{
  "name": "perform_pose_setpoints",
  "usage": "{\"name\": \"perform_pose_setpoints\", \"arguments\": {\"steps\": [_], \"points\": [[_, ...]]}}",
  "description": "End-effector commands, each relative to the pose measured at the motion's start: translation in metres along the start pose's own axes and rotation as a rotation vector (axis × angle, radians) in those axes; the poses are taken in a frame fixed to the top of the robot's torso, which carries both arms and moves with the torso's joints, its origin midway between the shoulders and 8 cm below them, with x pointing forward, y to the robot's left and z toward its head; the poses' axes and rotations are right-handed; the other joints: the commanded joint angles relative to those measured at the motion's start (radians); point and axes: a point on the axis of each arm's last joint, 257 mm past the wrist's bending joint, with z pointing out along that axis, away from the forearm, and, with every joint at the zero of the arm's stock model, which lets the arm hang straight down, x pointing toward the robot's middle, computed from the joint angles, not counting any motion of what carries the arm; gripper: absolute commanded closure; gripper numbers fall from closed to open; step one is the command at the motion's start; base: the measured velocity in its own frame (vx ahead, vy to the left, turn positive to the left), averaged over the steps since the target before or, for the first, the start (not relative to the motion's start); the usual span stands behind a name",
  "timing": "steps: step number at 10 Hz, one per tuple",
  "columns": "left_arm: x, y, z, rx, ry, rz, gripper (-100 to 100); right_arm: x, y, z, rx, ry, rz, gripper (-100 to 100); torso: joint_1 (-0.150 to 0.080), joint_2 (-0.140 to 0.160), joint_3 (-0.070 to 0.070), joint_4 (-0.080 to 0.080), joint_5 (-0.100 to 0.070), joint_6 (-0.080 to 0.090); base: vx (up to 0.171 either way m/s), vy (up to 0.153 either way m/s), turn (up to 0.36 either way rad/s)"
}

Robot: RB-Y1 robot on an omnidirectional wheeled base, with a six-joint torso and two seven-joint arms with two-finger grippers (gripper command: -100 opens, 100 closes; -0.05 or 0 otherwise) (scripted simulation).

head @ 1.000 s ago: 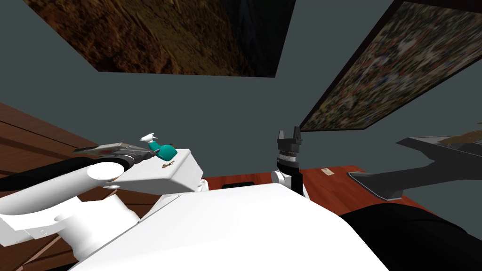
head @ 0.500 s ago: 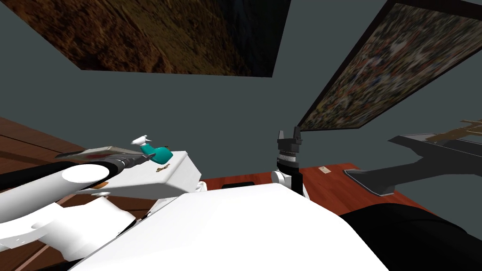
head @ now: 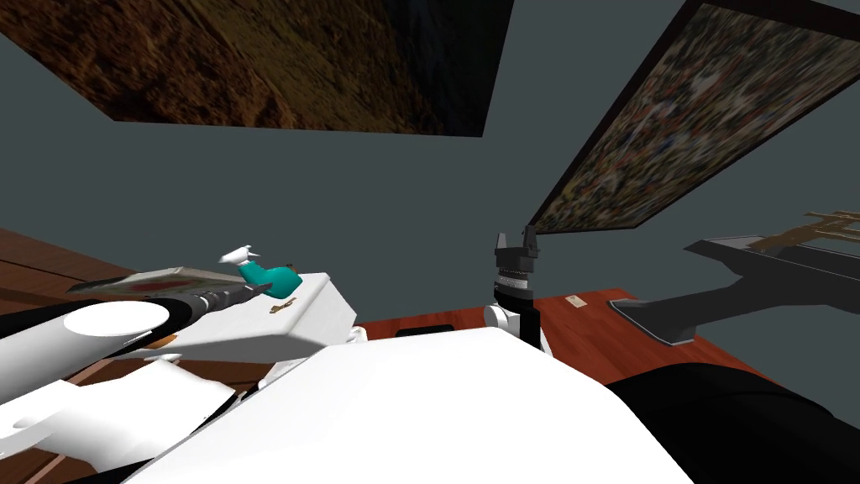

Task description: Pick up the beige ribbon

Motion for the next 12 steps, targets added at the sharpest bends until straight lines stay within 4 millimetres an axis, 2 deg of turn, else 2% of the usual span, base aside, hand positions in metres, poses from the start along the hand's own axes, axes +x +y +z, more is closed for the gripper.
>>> {"name": "perform_pose_setpoints", "arguments": {"steps": [1, 6, 7, 8, 9, 12], "points": [[-0.015, -0.003, 0.000, -0.016, -0.046, -0.057, -100, 0.000, 0.000, 0.000, 0.000, 0.000, 0.000, 0, 0.000, 0.000, 0.000, 0.000, 0.000, 0.000, 0.021, -0.004, -0.033], [-0.048, 0.000, -0.005, -0.065, -0.152, -0.146, -100, 0.000, 0.000, 0.000, 0.000, 0.000, 0.000, 0, 0.000, 0.000, 0.000, 0.000, 0.000, 0.000, 0.022, -0.004, -0.027], [-0.060, -0.001, -0.007, -0.076, -0.188, -0.185, -100, 0.000, 0.000, 0.000, 0.000, 0.000, 0.000, 0, 0.000, 0.000, 0.000, 0.000, 0.000, 0.000, 0.020, 0.001, -0.027], [-0.062, 0.001, -0.007, -0.083, -0.197, -0.186, -100, 0.000, 0.000, 0.000, 0.000, 0.000, 0.000, 0, 0.000, 0.000, 0.000, 0.000, 0.000, 0.000, 0.018, 0.004, -0.017], [-0.074, 0.002, -0.010, -0.097, -0.235, -0.222, -100, 0.000, 0.000, 0.000, 0.000, 0.000, 0.000, 0, 0.001, 0.000, 0.000, 0.000, 0.000, 0.000, 0.024, 0.004, -0.030], [-0.088, 0.007, -0.014, -0.120, -0.283, -0.255, -100, 0.000, 0.000, 0.000, 0.000, 0.000, 0.000, 0, 0.001, 0.000, 0.000, 0.000, 0.000, 0.000, 0.020, 0.006, -0.014]]}}
